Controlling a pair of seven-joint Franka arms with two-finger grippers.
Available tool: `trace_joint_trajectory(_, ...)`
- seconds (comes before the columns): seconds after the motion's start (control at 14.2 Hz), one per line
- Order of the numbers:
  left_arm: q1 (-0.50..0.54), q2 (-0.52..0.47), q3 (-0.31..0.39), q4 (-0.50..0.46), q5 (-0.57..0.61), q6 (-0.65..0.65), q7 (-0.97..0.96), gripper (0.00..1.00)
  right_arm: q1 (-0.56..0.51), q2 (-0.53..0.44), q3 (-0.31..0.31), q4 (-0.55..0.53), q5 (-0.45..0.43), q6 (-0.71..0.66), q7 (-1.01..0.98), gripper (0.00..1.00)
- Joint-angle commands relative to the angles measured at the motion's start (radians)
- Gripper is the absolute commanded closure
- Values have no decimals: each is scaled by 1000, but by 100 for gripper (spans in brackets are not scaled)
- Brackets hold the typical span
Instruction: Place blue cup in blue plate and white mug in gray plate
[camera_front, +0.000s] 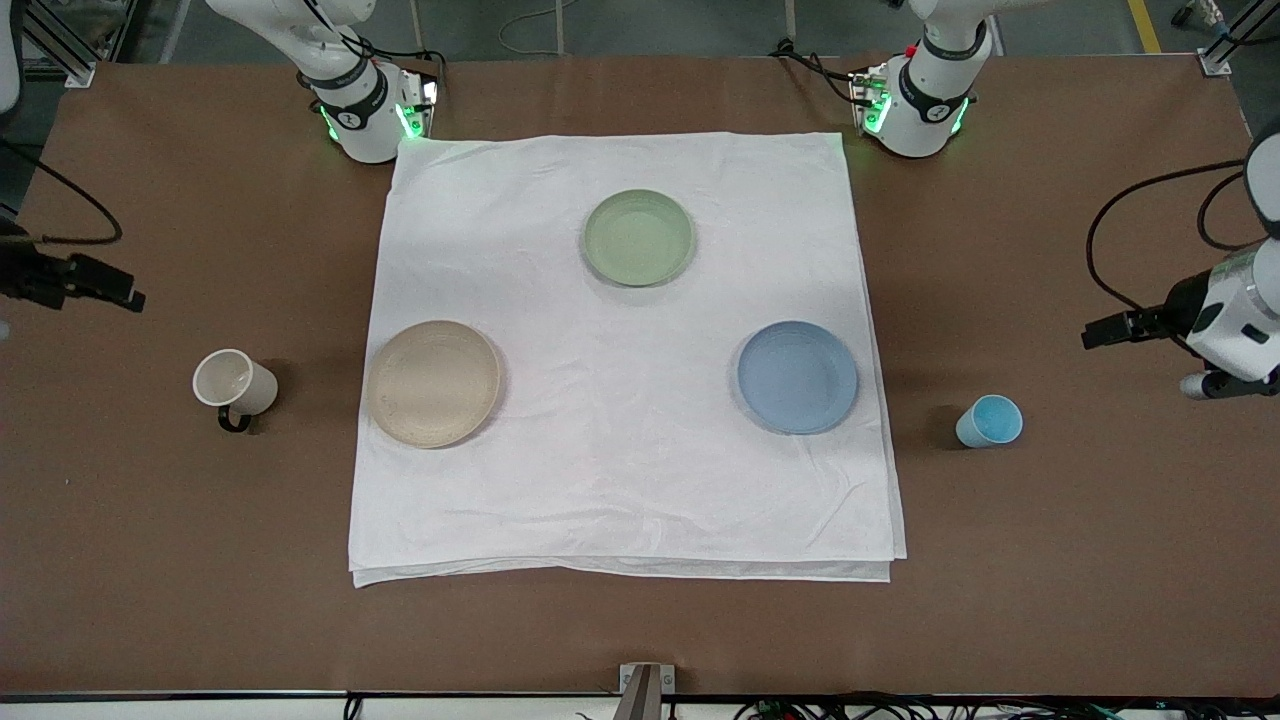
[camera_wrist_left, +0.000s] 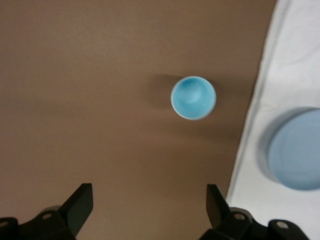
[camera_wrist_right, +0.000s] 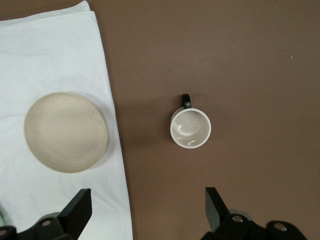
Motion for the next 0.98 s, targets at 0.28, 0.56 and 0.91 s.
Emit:
trace_joint_trajectory(0.28, 22, 168, -13, -65, -2, 239, -10, 23, -29, 229, 7, -53, 1, 295, -5, 0)
trace_joint_trajectory(0.56, 16, 246, -16, -53, -2, 315, -11, 30, -69, 336, 10, -105, 5, 471, -8, 0)
trace_joint_trajectory(0.91, 8, 300, -43, -27, -38, 330, -13, 38, -109, 413, 13, -130, 5, 544, -46, 5)
